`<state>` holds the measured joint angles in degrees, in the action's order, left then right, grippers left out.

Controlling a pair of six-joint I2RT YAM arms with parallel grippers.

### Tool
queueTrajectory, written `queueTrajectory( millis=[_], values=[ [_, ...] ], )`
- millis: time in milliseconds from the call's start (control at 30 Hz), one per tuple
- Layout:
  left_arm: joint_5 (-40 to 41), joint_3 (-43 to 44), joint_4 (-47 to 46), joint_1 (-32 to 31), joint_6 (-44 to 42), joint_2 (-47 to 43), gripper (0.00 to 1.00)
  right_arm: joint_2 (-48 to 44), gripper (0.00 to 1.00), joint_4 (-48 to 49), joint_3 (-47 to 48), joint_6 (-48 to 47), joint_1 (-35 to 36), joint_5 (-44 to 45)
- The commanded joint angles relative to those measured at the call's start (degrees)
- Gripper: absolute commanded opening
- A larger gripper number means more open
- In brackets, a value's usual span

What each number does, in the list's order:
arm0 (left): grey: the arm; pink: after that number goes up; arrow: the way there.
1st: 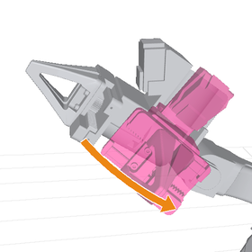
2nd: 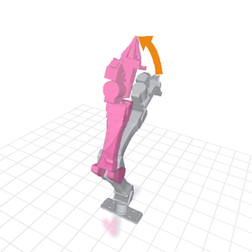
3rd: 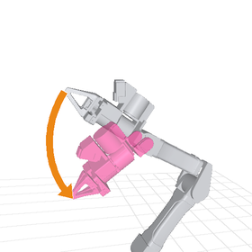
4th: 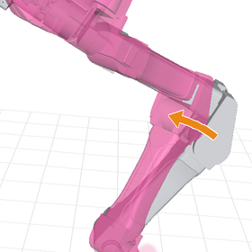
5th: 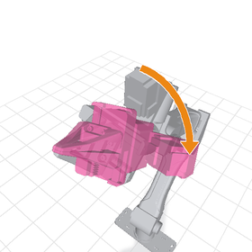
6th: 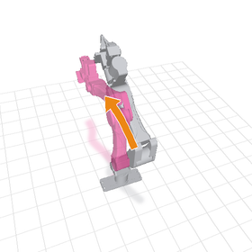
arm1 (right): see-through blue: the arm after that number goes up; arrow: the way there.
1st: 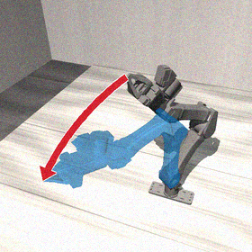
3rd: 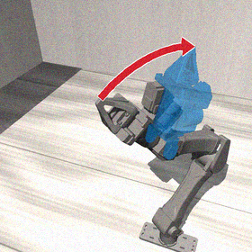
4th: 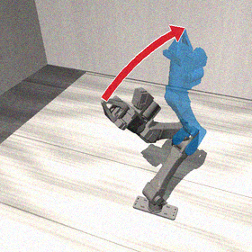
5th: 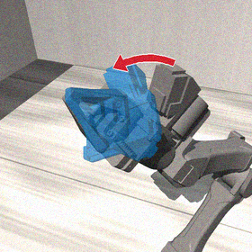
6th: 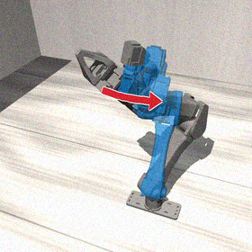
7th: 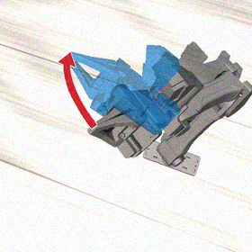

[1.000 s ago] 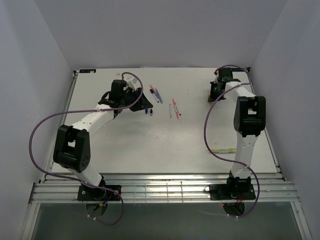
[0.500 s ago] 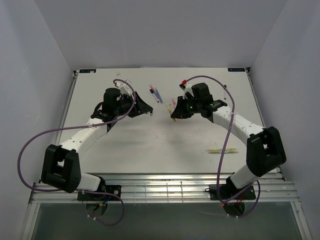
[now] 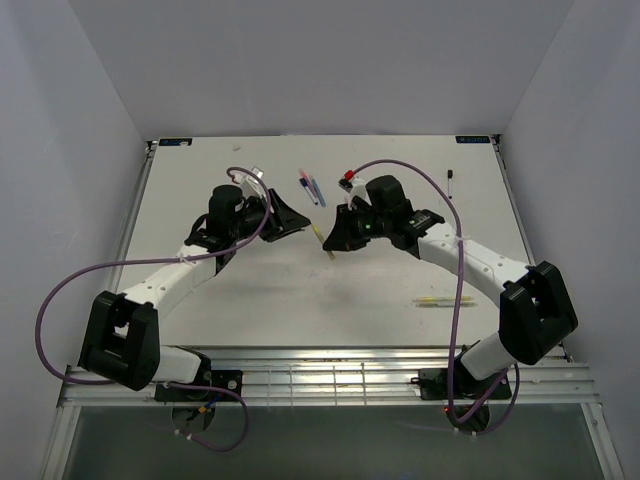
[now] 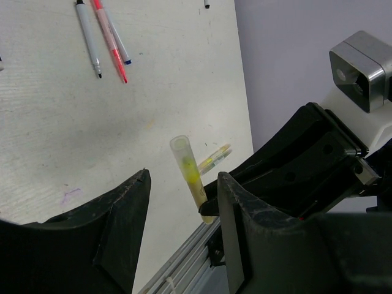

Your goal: Open the pen caps

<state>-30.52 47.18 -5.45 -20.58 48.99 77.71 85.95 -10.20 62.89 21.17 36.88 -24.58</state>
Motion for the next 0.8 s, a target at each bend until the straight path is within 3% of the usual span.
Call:
queueTrajectory(
  millis=[0, 467, 767],
  values=[
    [-0.9, 0.5, -2.3, -0.8, 1.6, -1.5, 0.58, -0.8, 0.08, 2.9, 2.1, 1.3, 1.4, -0.6],
    [-0.2, 2.0, -2.4, -1.9, 2.6, 0.9, 0.54, 0.2, 0.08, 3.0, 4.3, 2.2, 4.2, 0.3],
    [-0.3, 1.9, -2.0, -1.9, 2.7, 1.0, 0.27, 0.9, 0.08, 2.5, 4.4, 1.7, 4.2, 1.5]
  ],
)
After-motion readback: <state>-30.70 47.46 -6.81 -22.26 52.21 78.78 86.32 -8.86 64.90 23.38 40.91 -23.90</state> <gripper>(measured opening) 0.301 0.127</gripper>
